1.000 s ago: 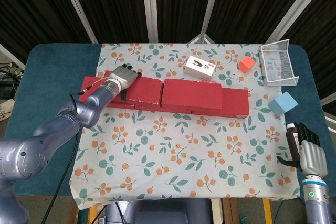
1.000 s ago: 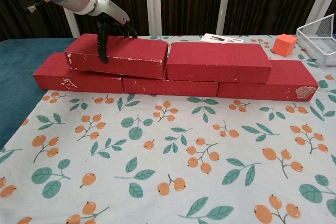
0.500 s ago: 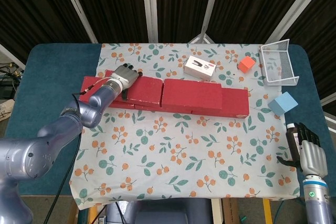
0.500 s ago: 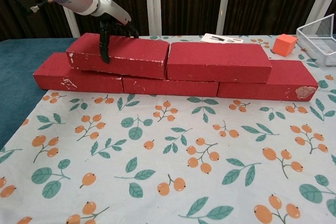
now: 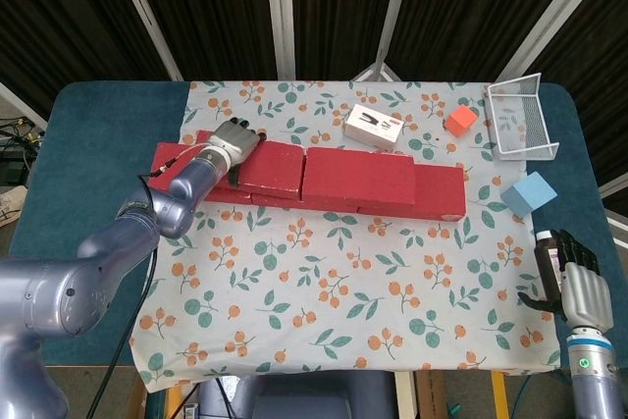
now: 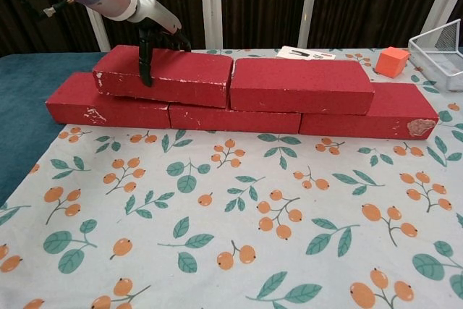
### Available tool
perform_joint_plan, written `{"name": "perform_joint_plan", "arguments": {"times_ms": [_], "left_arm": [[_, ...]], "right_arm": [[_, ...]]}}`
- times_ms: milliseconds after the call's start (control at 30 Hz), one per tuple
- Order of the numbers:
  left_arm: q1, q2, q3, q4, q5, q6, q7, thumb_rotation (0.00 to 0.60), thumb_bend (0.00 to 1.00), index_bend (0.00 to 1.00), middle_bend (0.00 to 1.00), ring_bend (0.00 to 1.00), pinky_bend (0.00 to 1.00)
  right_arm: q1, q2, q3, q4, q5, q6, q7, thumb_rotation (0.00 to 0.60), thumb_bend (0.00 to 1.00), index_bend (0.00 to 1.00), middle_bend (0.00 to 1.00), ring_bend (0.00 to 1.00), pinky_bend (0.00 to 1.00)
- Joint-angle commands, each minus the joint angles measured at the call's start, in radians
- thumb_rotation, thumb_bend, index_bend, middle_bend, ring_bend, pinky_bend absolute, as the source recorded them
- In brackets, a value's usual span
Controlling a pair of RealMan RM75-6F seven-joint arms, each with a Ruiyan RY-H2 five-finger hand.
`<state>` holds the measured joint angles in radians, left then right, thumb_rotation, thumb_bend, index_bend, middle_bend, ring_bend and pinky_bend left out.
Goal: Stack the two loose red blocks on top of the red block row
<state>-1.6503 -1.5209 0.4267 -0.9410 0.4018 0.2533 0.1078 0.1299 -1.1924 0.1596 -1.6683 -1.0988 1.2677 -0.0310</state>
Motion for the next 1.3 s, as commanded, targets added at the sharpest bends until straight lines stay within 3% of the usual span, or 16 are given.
{"name": "perform_joint_plan", "arguments": {"times_ms": [33,533,1300], "left_arm": [[-0.003,-0.005,0.004,0.002,-0.005,-0.001,-0.001,0.600,0.07,0.39,0.34,0.00,0.03],[-0.023,-0.031,0.026,0.012,-0.024,-0.006,-0.005,0.600,0.07,0.39,0.35,0.00,0.02],[-0.081,-0.045,0.123,-0.010,-0.100,-0.026,-0.031,0.600,0.07,0.39,0.36,0.00,0.02]], "right_arm": [[0.000,0.001,0.000,0.000,0.001,0.000,0.001,0.600,0.05,0.02,0.02,0.00,0.00],[0.001,0.001,0.001,0.002,0.006,-0.003,-0.001,0.600,0.05,0.02,0.02,0.00,0.00],[0.003,-0.002,0.000,0.000,0.007,-0.004,-0.008,0.600,0.05,0.02,0.02,0.00,0.00]]}}
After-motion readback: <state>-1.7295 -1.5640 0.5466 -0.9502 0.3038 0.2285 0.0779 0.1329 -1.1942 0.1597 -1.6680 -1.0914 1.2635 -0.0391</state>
